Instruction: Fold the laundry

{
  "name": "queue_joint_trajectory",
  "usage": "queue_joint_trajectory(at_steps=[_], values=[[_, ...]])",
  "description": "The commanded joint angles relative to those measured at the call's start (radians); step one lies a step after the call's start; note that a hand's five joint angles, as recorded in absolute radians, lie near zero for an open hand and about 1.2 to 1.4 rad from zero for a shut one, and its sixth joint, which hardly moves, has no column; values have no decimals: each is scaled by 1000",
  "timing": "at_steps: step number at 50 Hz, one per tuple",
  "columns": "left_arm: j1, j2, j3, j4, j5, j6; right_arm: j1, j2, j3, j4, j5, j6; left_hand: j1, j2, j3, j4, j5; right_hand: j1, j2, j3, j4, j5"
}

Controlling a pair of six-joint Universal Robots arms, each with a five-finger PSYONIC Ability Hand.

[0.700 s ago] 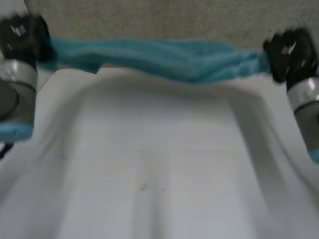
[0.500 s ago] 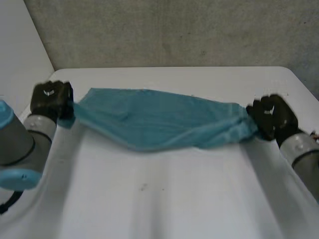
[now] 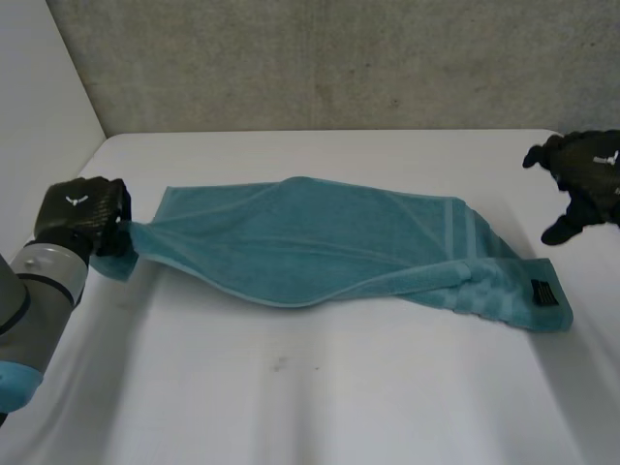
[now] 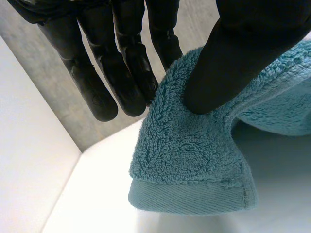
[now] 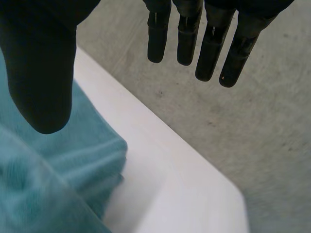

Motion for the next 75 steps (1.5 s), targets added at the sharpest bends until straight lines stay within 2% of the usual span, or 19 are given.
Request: queue_joint_trajectory(at_steps=[1, 9, 15, 21, 26, 28, 29, 30, 37, 43, 45, 48, 51, 53, 60, 70, 72, 73, 75], values=[[9, 43, -5, 0, 0, -2, 15, 247, -285, 260, 9, 157, 284, 197, 202, 201, 264, 90, 37, 43, 58, 61], [10, 51, -3, 2, 0, -6, 129, 491, -521, 491, 75, 131, 284, 197, 202, 201, 264, 152, 98, 105, 120, 123], [12, 49, -2, 4, 2, -8, 159, 614, -595, 503, 141, 90, 284, 197, 202, 201, 264, 204, 151, 158, 172, 176], [18, 49, -2, 4, 2, -9, 181, 668, -624, 485, 149, 77, 284, 197, 202, 201, 264, 278, 225, 231, 246, 249], [29, 49, -2, 4, 2, -9, 183, 706, -632, 446, 150, 77, 284, 197, 202, 201, 264, 454, 401, 407, 422, 425], [30, 47, -2, 4, 2, -9, 184, 708, -632, 425, 150, 77, 284, 197, 202, 201, 264, 763, 710, 716, 731, 735], [30, 47, -2, 4, 2, -9, 184, 708, -632, 425, 150, 77, 284, 197, 202, 201, 264, 765, 712, 718, 733, 736], [30, 47, 0, 4, 2, -9, 186, 708, -632, 408, 150, 77, 284, 197, 202, 201, 264, 1024, 971, 977, 992, 995], [35, 47, 11, 4, 2, -8, 183, 621, -600, 348, 173, 79, 284, 197, 202, 201, 264, 1040, 987, 993, 1008, 1011], [72, 50, 12, -10, 0, -2, 170, 384, -473, 356, 181, 39, 284, 197, 202, 201, 264, 1040, 987, 993, 1008, 1011], [73, 52, 12, -29, 0, 2, 172, 331, -433, 365, 181, -16, 284, 197, 202, 201, 264, 1040, 987, 993, 1008, 1011], [73, 52, 15, -108, 2, 5, 170, 216, -257, 448, 198, -265, 284, 197, 202, 201, 264, 1040, 987, 993, 1008, 1011], [76, 46, 17, -214, 8, 21, 170, 202, -212, 476, 205, -343, 284, 197, 202, 201, 264, 1040, 987, 993, 1008, 1011], [76, 23, 23, -314, 9, 72, 170, 194, -122, 506, 225, -476, 284, 197, 202, 201, 264, 1040, 987, 993, 1008, 1011], [73, -103, 67, -383, -8, 219, 179, 226, -92, 499, 285, -504, 284, 197, 202, 201, 264, 1040, 987, 993, 1008, 1011], [20, -258, 388, -363, -6, 270, 210, 407, -502, 368, 376, -421, 284, 197, 202, 201, 264, 1040, 987, 993, 1008, 1011], [-11, -287, 585, -296, -8, 250, 233, 439, -712, 254, 429, -365, 284, 197, 202, 201, 264, 1040, 987, 993, 1008, 1011], [-11, -287, 586, -296, -8, 250, 233, 440, -713, 253, 429, -364, 284, 197, 202, 201, 264, 1040, 987, 993, 1008, 1011], [-17, -285, 672, -217, -6, 227, 241, 444, -891, 67, 490, -326, 284, 197, 202, 201, 264, 1040, 987, 993, 1008, 1011]])
